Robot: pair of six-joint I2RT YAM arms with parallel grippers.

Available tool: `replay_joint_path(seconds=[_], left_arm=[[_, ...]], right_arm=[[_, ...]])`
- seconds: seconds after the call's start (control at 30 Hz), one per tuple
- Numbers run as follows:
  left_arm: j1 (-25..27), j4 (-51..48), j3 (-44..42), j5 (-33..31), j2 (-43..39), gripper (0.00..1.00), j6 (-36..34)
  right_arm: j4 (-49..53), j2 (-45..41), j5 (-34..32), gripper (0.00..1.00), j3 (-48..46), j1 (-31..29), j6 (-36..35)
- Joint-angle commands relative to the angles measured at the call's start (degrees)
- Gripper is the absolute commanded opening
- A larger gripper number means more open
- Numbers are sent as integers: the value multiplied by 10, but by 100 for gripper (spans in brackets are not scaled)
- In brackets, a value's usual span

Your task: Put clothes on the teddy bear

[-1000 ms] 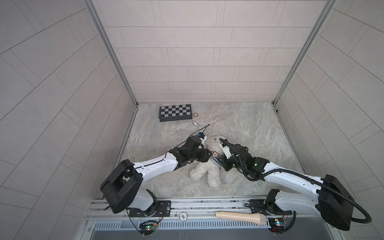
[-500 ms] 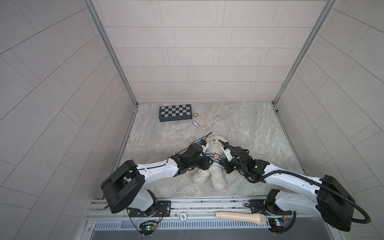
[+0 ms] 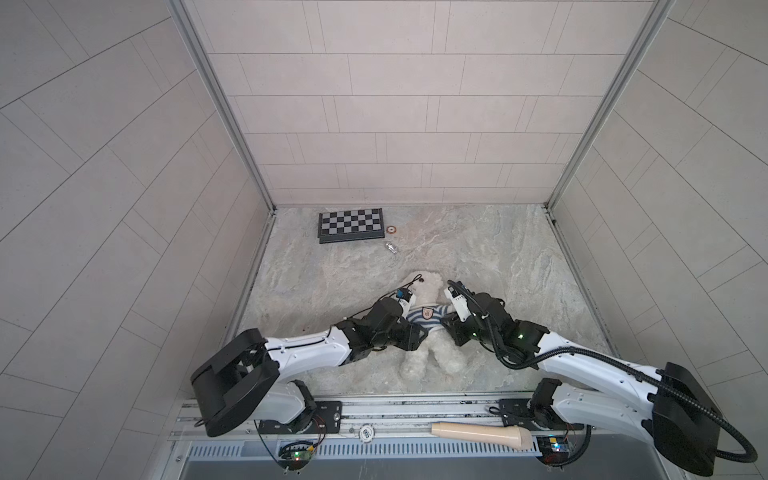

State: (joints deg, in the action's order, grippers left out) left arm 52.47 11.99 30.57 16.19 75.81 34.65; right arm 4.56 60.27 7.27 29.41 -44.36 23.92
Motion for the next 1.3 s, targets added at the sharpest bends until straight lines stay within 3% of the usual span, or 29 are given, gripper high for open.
replay_joint_path(seconds=[0.0,0.13,0.33,0.5,0.7,1.27], left_arm=[[1,-14,-5,26,-43,60,-3],[-28,-18,-17,51,-84,60,10],[-98,-69,-35,39,-147,59,12],[-137,-90,-45,17,-144,61,20],[-138,-46,-52,28,-97,61,31],[-129,87,-49,79,0,43,63]], right_arm=[[-3,-5,-1,27,-18,-3,14],[-7,-5,-3,26,-28,-3,12],[-10,-6,-8,26,-34,-3,10],[-13,-9,-9,26,-42,-3,12],[-18,-12,-12,26,-50,-4,16],[-23,-12,-15,25,-57,-3,14]])
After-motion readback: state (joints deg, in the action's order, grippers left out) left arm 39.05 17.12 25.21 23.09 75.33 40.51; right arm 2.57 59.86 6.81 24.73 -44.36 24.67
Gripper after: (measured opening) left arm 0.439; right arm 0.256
